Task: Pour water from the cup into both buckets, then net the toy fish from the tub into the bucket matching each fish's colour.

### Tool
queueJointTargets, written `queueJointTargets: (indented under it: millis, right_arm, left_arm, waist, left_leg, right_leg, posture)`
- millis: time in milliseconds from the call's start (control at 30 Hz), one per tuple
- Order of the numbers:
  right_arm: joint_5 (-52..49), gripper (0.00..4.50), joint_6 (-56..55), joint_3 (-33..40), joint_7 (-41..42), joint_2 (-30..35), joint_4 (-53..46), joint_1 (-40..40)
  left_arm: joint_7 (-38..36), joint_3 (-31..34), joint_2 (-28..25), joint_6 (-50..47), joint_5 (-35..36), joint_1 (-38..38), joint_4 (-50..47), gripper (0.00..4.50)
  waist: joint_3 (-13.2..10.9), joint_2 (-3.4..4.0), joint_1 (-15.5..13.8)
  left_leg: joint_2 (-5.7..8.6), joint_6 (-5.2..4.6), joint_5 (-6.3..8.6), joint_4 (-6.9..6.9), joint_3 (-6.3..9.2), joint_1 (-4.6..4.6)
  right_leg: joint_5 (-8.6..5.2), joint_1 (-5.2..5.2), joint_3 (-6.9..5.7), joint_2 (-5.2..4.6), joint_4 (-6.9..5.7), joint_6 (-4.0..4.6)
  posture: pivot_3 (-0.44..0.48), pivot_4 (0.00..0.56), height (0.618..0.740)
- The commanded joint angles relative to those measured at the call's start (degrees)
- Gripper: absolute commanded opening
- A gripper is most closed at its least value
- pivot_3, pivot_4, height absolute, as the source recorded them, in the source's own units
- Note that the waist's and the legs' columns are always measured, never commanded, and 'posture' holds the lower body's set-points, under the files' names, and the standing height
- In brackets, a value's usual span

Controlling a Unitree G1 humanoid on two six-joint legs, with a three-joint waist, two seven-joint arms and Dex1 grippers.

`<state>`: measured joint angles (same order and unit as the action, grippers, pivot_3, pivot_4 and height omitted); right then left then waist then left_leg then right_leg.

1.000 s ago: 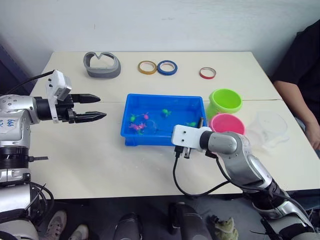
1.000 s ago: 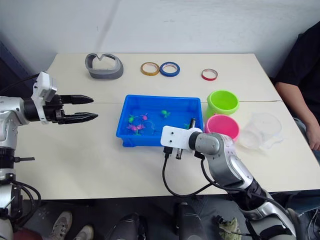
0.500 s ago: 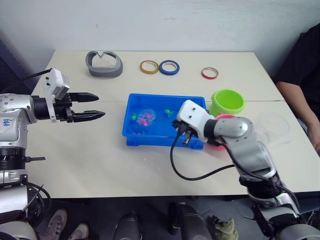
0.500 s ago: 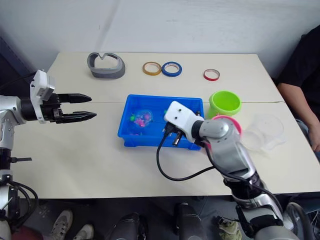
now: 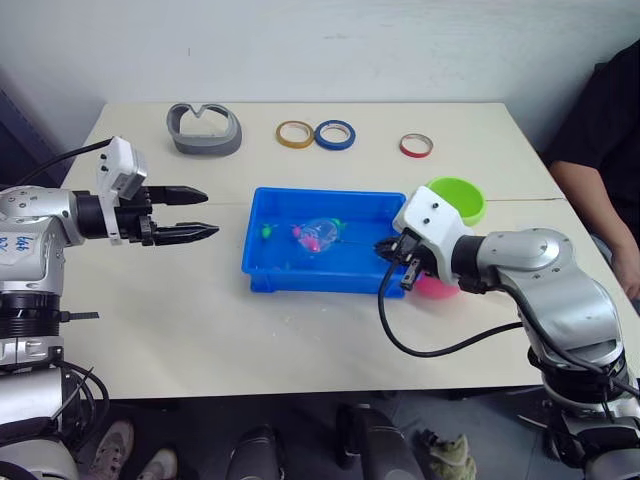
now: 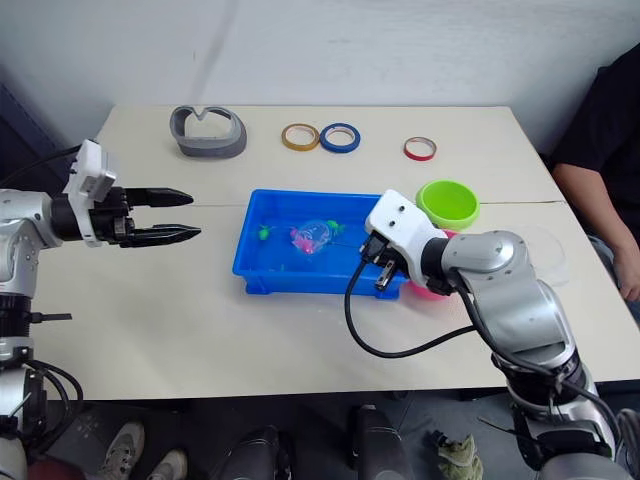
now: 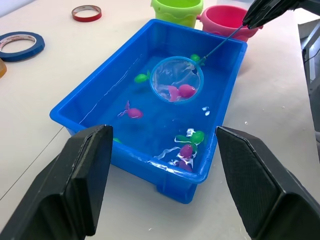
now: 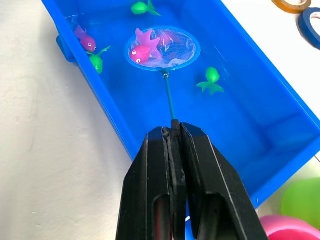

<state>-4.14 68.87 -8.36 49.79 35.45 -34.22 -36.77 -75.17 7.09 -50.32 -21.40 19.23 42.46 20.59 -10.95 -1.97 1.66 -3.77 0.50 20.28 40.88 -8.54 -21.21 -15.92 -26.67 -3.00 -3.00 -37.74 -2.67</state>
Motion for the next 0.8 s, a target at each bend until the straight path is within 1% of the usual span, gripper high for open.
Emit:
queueJointTargets:
  millis: [33, 167, 333, 467, 533, 633, 667, 800]
  right_arm:
    - [-2.32, 0.00, 0.01, 2.07, -2.02, 1.07, -2.55, 0.04]
    - [-4.44, 0.00, -0.66, 3.72, -3.43, 1.83, -2.17, 0.54]
    - [-7.67, 0.00, -1.96, 11.77, -3.33, 5.89, -4.51, 3.91]
    - [-9.89, 0.00, -2.66, 18.17, -2.98, 10.64, -7.52, 7.29]
    - [-11.16, 0.00, -1.87, 22.57, -2.73, 13.01, -9.30, 9.04]
    - [-13.26, 0.00, 1.20, 31.52, -1.18, 16.92, -13.30, 12.90]
    - [-13.98, 0.00, 1.90, 33.29, -1.07, 17.71, -14.10, 13.76]
    - [-14.60, 0.00, 5.95, 44.73, 0.63, 21.75, -18.46, 21.03]
  left_arm:
    - [-0.39, -0.05, -0.17, 0.72, 0.58, 2.10, -0.25, 3.60]
    - [-0.96, -1.33, 0.90, 0.78, 0.88, 2.98, -0.09, 3.60]
    - [-2.68, -4.01, 4.88, 1.53, 0.80, 5.10, 0.65, 3.60]
    - [-4.63, -6.11, 8.02, 4.33, -0.20, 8.34, 4.89, 3.60]
    - [-5.45, -7.01, 9.95, 6.45, -0.79, 10.25, 7.75, 3.60]
    - [-6.42, -7.91, 13.09, 9.54, -1.51, 13.29, 12.55, 3.60]
    - [-6.73, -7.99, 13.66, 10.33, -1.71, 13.95, 13.84, 3.60]
    - [-7.78, -8.66, 16.60, 13.91, -3.06, 17.16, 19.79, 3.60]
  waist:
    - [0.00, 0.00, 0.00]
    - [0.00, 0.00, -0.06]
    - [0.00, 0.00, -0.50]
    - [0.00, 0.00, -0.81]
    - [0.00, 0.00, -0.82]
    - [-0.01, 0.02, -1.10]
    - [-0.01, 0.02, -1.21]
    - [-0.01, 0.02, -1.54]
  left_leg:
    - [0.00, -0.01, 0.00, 0.00, 0.00, 0.00]
    - [0.02, -0.03, 0.01, 0.00, 0.01, -0.01]
    - [0.07, -0.13, 0.06, 0.00, -0.01, -0.08]
    - [0.16, -0.24, 0.12, 0.01, -0.02, -0.12]
    - [0.17, -0.27, 0.13, 0.00, -0.04, -0.12]
    - [0.17, -0.27, 0.14, -0.02, -0.05, -0.11]
    - [0.16, -0.26, 0.14, -0.01, -0.04, -0.12]
    - [0.12, -0.26, 0.15, -0.01, 0.01, -0.11]
  right_leg:
    - [0.00, 0.00, 0.01, -0.01, 0.00, 0.00]
    - [0.00, 0.00, 0.00, -0.04, 0.01, 0.00]
    - [0.00, 0.00, -0.04, -0.14, 0.06, -0.01]
    - [0.04, 0.01, -0.12, -0.16, 0.19, -0.09]
    - [0.06, 0.01, -0.10, -0.15, 0.23, -0.12]
    - [0.07, 0.01, -0.10, -0.14, 0.26, -0.13]
    - [0.07, 0.01, -0.10, -0.10, 0.27, -0.13]
    - [0.07, 0.04, -0.10, -0.07, 0.31, -0.14]
  posture:
    - [0.000, 0.150, 0.727]
    - [0.000, 0.150, 0.727]
    - [0.000, 0.150, 0.727]
    - [0.000, 0.150, 0.727]
    - [0.000, 0.150, 0.727]
    - [0.000, 0.150, 0.727]
    - [0.000, 0.150, 0.727]
    - [0.000, 0.150, 0.727]
